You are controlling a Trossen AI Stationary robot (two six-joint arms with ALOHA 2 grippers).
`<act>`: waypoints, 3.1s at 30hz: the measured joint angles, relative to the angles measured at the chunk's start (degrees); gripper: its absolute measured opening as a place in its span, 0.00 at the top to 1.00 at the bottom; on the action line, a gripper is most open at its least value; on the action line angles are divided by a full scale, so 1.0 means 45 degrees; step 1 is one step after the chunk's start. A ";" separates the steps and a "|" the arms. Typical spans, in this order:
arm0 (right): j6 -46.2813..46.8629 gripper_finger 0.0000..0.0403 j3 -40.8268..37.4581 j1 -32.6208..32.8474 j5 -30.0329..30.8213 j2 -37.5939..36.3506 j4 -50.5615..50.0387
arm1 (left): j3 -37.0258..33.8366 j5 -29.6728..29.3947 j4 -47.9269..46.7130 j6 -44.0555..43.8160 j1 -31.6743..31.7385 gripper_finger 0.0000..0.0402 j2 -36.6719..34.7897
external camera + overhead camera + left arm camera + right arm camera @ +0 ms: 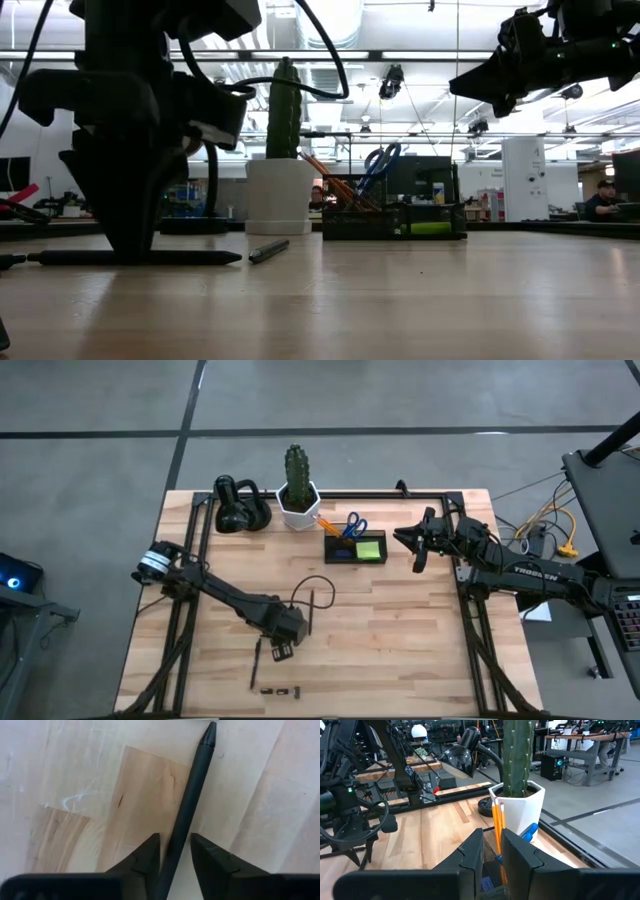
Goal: Pick and place office supplies into organizer
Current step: Put the middle pen into the left section of the desk organizer
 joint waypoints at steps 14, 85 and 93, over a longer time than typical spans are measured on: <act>0.0000 0.86 0.0000 0.0000 0.0010 0.0000 0.0005 | -0.0029 0.0026 0.0306 0.0135 0.0049 0.96 -0.0038; 0.0593 0.86 0.0000 0.0000 -0.0039 0.0005 -0.0039 | -0.0102 -0.7594 1.3932 0.6760 0.6785 0.96 -0.0529; 0.0586 0.86 0.0000 0.0000 -0.0039 0.0005 -0.0039 | -0.0107 -0.7580 1.3536 0.7456 0.6781 0.96 -0.0534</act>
